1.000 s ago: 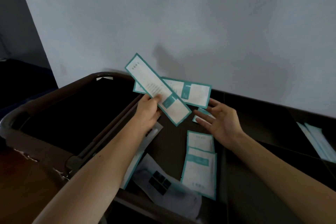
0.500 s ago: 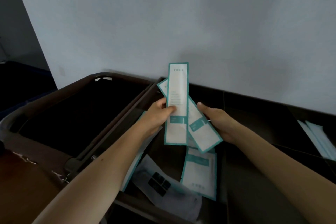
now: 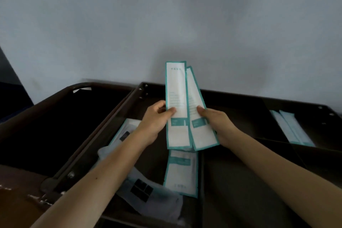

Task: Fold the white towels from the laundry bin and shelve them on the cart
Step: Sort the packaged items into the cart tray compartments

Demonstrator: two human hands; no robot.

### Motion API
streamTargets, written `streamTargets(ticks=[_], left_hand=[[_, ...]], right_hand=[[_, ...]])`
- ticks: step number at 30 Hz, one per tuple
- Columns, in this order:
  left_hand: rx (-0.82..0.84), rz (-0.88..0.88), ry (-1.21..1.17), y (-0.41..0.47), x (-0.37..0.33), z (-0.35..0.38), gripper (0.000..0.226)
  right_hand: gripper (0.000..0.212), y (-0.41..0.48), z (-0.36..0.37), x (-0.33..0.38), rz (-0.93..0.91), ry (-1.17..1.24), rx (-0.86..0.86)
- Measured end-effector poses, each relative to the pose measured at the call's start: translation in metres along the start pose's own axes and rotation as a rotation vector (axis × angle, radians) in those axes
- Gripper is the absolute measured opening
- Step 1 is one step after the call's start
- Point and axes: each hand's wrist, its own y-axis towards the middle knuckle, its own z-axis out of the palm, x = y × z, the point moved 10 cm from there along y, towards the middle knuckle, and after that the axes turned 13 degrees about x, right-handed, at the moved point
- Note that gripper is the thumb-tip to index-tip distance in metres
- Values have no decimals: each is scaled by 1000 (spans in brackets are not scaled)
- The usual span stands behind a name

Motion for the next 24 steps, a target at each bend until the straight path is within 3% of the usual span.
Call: streamTargets(ticks=[9,14,18,19,22,24], left_hand=[[182,-72,-96,-7,-20,161,15],[309,-197,-4,-27,1,263,40],[403,-130,143,-46,6,319,66],[418,-99,219,-49,5,328,62],[447,-65,423,-59,8,350,19],[469,-86,446,-67,14,361,13]], right_hand=[[12,-86,-123,35,-66,52,-143],[4,-159,-207,19,45,-33,-199],[11,-207,-254,6,108,-143,-206],[11,-216,-265,4,112,-162,-209],[10,-238,-289,-3,145,-189,-210],[10,-249,-296,-8,179,-184,-191]])
